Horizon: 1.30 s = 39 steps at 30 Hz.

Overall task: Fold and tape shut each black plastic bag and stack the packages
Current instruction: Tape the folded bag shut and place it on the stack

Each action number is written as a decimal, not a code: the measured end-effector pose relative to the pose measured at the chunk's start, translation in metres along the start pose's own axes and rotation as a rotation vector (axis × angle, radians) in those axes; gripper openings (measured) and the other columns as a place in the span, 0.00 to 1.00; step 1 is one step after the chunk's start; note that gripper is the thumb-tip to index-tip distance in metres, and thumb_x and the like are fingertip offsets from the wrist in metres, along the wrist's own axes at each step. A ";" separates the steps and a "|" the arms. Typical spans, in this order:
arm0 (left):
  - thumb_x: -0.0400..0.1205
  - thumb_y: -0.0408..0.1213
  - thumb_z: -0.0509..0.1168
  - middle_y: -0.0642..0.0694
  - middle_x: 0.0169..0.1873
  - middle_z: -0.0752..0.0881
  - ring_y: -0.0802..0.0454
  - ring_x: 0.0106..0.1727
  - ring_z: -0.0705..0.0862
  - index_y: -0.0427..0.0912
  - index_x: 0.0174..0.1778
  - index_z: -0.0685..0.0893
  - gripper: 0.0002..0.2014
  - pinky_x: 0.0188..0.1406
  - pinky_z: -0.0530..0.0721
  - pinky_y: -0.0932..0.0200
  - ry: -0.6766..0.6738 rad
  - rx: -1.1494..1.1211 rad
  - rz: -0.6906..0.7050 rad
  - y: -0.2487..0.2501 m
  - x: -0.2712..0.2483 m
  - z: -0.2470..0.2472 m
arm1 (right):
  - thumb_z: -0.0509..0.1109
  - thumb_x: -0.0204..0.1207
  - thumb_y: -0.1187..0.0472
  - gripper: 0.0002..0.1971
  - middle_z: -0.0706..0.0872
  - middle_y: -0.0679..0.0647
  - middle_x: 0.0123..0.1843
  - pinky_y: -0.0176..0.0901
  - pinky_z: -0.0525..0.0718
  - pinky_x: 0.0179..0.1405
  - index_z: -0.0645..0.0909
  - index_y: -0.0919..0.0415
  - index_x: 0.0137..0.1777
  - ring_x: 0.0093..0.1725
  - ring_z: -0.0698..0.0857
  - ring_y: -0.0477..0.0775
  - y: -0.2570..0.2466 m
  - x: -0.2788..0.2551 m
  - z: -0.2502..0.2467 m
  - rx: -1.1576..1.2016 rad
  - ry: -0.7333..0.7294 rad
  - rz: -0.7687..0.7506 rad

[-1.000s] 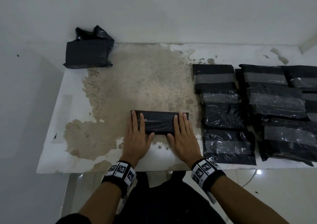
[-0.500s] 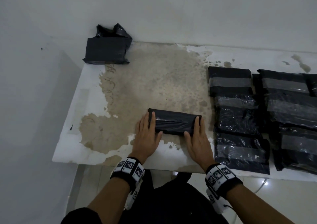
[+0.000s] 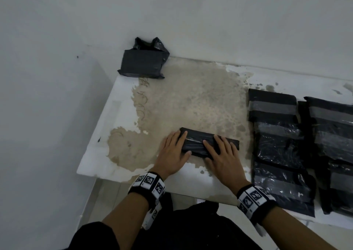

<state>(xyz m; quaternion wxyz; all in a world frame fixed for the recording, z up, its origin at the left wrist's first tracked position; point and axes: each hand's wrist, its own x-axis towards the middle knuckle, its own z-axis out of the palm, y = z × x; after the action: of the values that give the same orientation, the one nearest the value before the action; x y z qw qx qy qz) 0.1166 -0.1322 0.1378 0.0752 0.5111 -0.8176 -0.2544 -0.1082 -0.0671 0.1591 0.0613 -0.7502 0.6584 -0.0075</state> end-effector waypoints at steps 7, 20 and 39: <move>0.88 0.52 0.56 0.41 0.80 0.71 0.43 0.81 0.68 0.43 0.85 0.66 0.30 0.81 0.64 0.40 0.165 -0.129 -0.146 -0.070 -0.001 -0.056 | 0.54 0.86 0.45 0.29 0.73 0.63 0.82 0.71 0.67 0.77 0.73 0.56 0.83 0.81 0.70 0.72 -0.003 -0.003 0.005 -0.016 0.057 -0.036; 0.90 0.55 0.54 0.43 0.89 0.42 0.37 0.89 0.41 0.46 0.90 0.46 0.37 0.86 0.43 0.39 0.025 0.191 -0.485 -0.192 0.043 -0.125 | 0.52 0.85 0.44 0.30 0.75 0.65 0.80 0.75 0.65 0.77 0.74 0.59 0.82 0.80 0.70 0.74 -0.004 -0.003 0.011 -0.007 0.088 -0.027; 0.83 0.28 0.63 0.36 0.64 0.78 0.34 0.62 0.78 0.39 0.70 0.83 0.18 0.66 0.74 0.43 0.206 0.140 -0.375 -0.231 0.071 -0.150 | 0.45 0.89 0.40 0.32 0.75 0.65 0.79 0.74 0.62 0.79 0.73 0.59 0.81 0.81 0.70 0.74 -0.008 -0.003 0.012 0.022 0.088 0.026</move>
<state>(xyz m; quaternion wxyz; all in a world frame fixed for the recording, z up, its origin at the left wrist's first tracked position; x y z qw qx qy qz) 0.3255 -0.3260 0.1433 0.0739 0.6813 -0.7121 -0.1529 -0.0995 -0.0619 0.1486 0.0405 -0.7399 0.6699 -0.0468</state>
